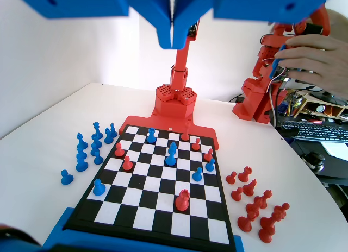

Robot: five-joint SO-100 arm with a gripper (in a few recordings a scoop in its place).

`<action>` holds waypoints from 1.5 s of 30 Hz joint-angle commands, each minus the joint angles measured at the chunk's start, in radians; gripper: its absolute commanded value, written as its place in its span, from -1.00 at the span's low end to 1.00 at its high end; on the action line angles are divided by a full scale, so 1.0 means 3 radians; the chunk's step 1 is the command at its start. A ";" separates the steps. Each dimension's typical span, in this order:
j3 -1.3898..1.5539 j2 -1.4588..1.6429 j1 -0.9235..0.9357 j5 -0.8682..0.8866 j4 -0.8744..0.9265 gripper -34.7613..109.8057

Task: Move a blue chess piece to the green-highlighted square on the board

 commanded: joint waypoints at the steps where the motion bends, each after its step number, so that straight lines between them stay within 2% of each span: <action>1: 0.0020 0.0010 -0.0010 -0.0046 -0.0061 -0.51; 16: -0.0056 -0.0133 -0.0077 -0.0169 -0.0036 -0.51; 25: -0.1145 -0.1028 -0.0271 0.0205 0.0470 -0.51; 30: -0.1631 -0.1774 -0.0394 0.0552 0.0557 -0.51; 35: -0.1759 -0.2388 -0.0501 0.0818 0.0450 -0.51; 45: -0.1309 -0.3073 -0.0931 0.1416 -0.0087 -0.51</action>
